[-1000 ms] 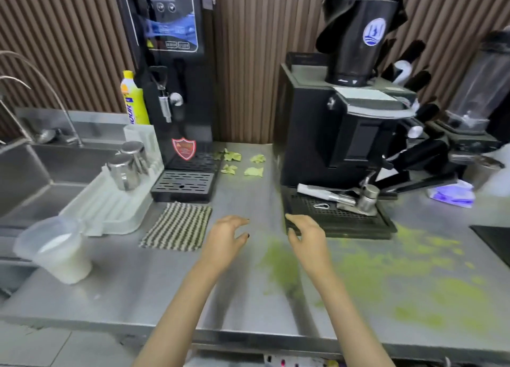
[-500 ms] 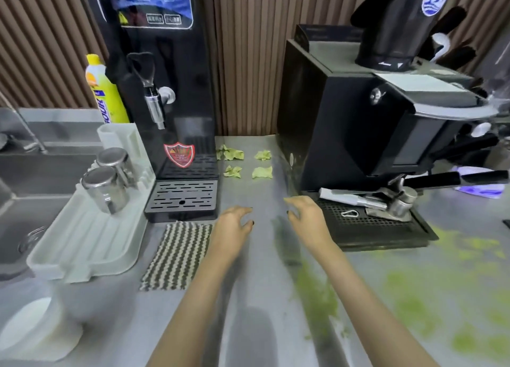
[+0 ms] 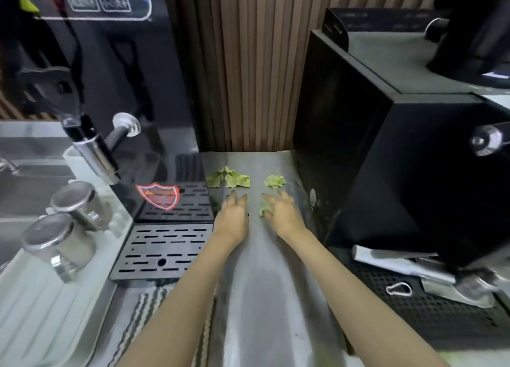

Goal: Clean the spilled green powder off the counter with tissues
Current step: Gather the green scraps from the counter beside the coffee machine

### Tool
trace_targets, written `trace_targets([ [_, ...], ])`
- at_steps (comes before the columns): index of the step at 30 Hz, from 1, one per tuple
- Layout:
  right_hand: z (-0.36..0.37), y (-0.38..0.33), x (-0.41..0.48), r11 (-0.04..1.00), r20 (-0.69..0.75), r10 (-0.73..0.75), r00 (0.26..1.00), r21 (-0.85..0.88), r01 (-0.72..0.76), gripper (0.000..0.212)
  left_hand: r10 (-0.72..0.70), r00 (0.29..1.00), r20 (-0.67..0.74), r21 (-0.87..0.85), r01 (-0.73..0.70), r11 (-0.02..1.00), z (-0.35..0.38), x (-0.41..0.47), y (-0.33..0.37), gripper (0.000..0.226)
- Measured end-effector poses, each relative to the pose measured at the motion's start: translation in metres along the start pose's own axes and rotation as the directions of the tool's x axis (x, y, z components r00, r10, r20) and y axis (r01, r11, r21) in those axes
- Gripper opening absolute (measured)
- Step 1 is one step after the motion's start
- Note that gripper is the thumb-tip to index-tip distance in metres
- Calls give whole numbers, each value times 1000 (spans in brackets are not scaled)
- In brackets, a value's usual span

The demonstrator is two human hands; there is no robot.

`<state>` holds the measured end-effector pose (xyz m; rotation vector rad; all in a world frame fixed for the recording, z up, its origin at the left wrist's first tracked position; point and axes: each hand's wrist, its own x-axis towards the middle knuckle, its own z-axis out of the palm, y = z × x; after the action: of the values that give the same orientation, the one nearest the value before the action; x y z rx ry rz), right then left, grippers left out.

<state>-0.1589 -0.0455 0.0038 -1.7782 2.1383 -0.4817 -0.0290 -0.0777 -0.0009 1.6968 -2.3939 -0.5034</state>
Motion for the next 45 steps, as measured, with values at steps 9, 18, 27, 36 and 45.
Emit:
trace_targets([
  [9, 19, 5, 10, 979, 152, -73, 986, -177, 99, 36, -87, 988, 131, 164, 65, 984, 15, 27, -3, 44],
  [18, 12, 14, -59, 987, -46, 6, 999, 164, 2, 36, -60, 998, -31, -194, 53, 980, 11, -37, 2, 31],
  [27, -25, 24, -222, 942, -374, 94, 923, 332, 39, 31, 97, 944, -315, -337, -206, 919, -6, -159, 35, 22],
  [36, -74, 80, -392, 795, -450, 510, 733, 572, -202, 37, 294, 923, -250, -479, -382, 790, 22, -264, 145, 22],
  [45, -121, 177, -540, 697, -512, 713, 479, 595, -400, 41, 561, 820, -110, -521, -529, 670, 84, -349, 281, 19],
])
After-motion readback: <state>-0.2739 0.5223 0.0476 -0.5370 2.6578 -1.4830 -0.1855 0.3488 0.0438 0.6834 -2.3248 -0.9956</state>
